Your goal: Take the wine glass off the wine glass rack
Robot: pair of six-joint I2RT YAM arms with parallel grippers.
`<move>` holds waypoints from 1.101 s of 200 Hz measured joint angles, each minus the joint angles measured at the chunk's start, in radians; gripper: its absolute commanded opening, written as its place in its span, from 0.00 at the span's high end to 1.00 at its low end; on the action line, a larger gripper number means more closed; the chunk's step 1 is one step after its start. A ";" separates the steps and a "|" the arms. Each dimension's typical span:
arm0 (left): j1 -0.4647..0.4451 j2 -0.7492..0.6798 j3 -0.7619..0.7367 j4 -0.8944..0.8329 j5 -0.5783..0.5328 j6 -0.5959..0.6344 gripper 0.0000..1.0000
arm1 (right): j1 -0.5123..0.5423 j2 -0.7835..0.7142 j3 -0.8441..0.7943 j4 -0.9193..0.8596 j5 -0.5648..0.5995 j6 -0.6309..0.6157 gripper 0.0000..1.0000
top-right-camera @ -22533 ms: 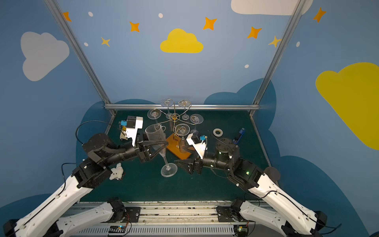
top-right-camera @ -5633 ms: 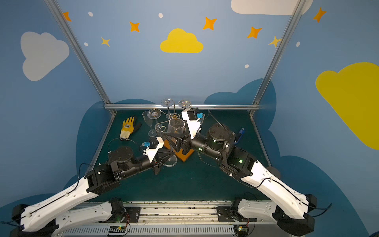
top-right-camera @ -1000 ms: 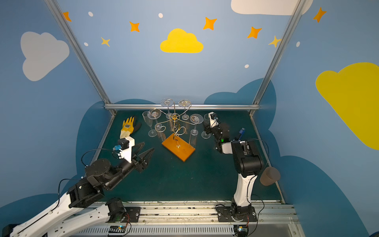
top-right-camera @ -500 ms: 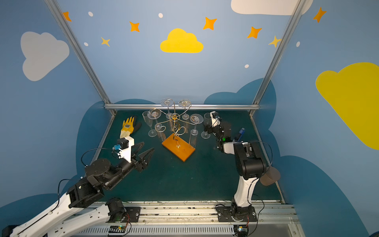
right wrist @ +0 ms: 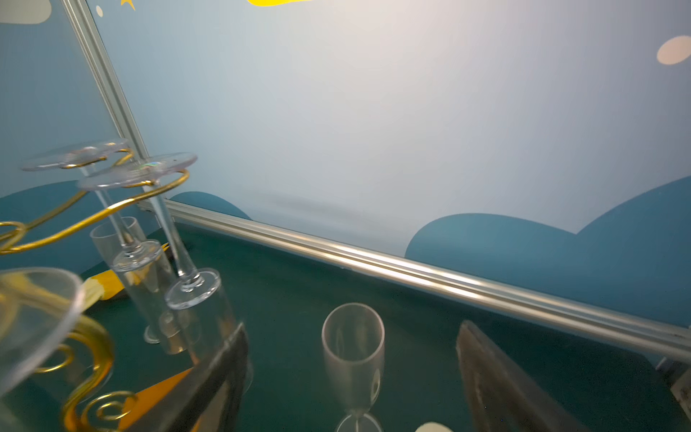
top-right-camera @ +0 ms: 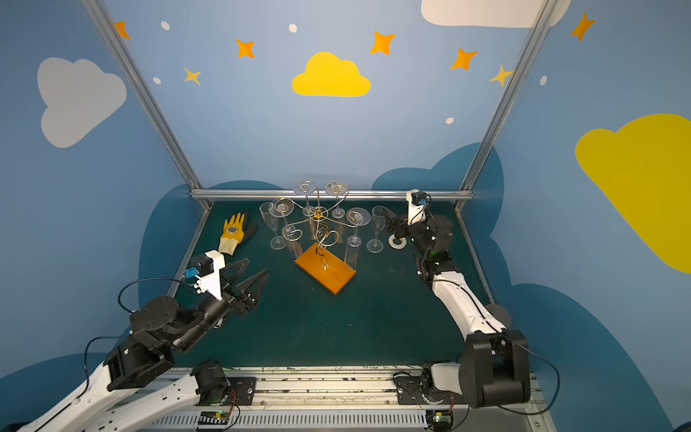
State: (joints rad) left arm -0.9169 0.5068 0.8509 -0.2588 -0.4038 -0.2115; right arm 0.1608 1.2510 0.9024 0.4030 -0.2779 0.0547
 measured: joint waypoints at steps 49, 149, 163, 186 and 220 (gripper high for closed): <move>0.043 0.058 0.074 -0.037 0.021 -0.023 0.18 | 0.015 -0.266 0.005 -0.304 -0.046 0.152 0.14; 0.669 0.462 0.219 0.046 0.665 -0.458 0.21 | 0.121 -0.572 0.012 -0.760 -0.160 0.401 0.15; 0.687 0.502 0.235 0.076 0.714 -0.531 0.21 | 0.130 -0.611 -0.002 -0.785 -0.161 0.433 0.15; 0.718 0.550 0.228 0.150 0.773 -0.655 0.23 | 0.143 -0.663 -0.029 -0.818 -0.166 0.483 0.15; 0.758 0.617 0.211 0.265 0.838 -0.794 0.27 | 0.157 -0.676 -0.036 -0.856 -0.164 0.519 0.15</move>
State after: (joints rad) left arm -0.1585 1.1240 1.0615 0.0059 0.4343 -1.0058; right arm 0.3180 0.5747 0.8665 -0.4534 -0.4423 0.5735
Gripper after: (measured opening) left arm 0.739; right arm 0.853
